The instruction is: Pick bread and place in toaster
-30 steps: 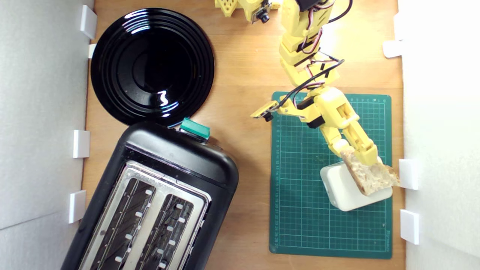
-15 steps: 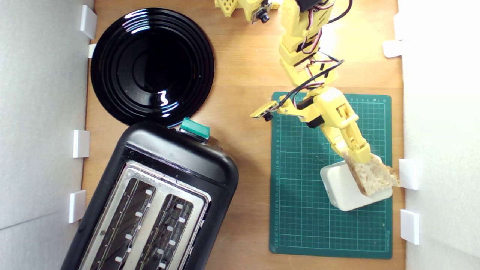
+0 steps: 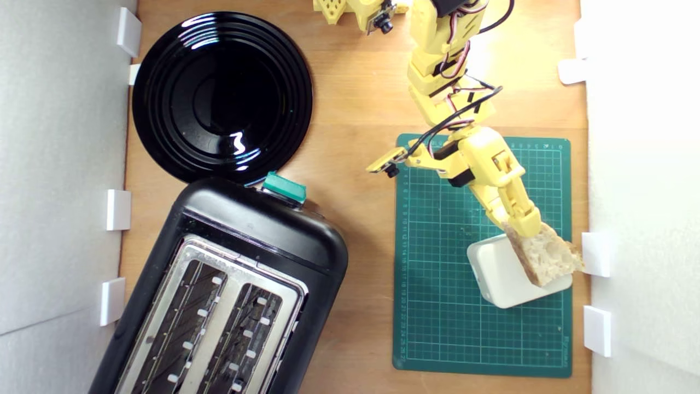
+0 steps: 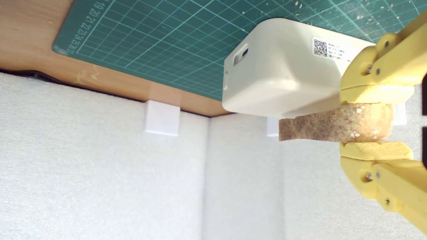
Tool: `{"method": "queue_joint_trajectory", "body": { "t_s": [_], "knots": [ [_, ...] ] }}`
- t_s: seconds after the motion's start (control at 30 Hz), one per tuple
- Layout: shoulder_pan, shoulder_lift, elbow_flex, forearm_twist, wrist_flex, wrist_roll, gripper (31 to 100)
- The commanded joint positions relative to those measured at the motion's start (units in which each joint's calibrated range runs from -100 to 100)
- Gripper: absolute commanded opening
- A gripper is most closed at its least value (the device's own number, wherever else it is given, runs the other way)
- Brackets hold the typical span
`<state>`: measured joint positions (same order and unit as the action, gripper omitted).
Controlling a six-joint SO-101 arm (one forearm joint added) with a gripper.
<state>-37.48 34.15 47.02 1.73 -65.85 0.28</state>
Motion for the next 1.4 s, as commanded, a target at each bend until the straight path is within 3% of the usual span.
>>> {"method": "queue_joint_trajectory", "body": {
  "t_s": [0.0, 0.33, 0.8, 1.37],
  "knots": [
    [-0.39, -1.45, -1.94, 0.26, -1.90, -0.26, 56.7],
    [-0.39, -1.95, -1.49, -0.01, -1.90, -0.21, 56.0],
    [-0.15, -16.26, -0.67, -0.64, -1.47, 0.26, 56.0],
    [7.51, -45.38, -0.94, 0.26, 24.89, 1.83, 56.7]
  ]
}}
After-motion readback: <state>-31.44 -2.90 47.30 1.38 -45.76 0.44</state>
